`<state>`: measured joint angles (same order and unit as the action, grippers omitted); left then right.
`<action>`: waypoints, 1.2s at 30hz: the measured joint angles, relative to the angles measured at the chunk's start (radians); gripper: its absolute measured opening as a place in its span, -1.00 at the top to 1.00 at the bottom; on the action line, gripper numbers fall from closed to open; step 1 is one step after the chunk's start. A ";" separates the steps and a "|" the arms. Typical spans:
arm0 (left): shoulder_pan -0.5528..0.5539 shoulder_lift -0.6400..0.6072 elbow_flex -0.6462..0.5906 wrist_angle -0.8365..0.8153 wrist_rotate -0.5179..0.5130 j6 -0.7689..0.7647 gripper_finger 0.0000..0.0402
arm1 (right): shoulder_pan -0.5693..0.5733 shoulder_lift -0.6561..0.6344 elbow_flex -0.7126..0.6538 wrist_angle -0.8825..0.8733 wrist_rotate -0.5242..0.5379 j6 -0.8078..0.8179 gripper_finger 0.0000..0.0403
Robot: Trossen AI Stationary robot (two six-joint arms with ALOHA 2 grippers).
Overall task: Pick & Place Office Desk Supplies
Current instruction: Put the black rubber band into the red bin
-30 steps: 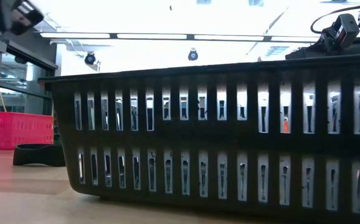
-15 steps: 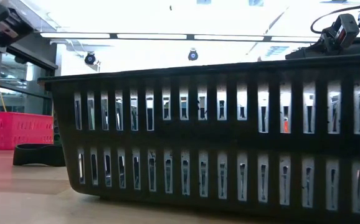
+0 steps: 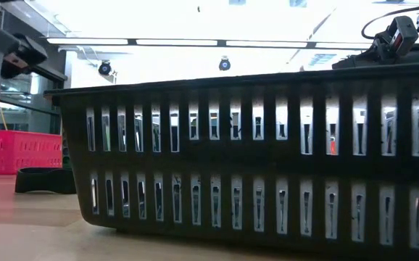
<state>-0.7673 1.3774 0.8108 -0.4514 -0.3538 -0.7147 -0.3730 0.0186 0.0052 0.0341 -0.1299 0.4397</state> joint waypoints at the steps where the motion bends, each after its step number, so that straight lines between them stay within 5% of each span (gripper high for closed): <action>1: 0.003 0.012 0.000 0.006 0.001 0.000 0.61 | 0.000 0.000 0.000 0.000 0.000 0.000 0.35; 36: 0.043 0.094 -0.001 0.112 0.045 0.112 0.61 | 0.000 0.000 0.000 0.000 0.000 0.000 0.35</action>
<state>-0.7238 1.4712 0.8097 -0.3393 -0.3088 -0.6022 -0.3731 0.0188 0.0051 0.0342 -0.1299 0.4398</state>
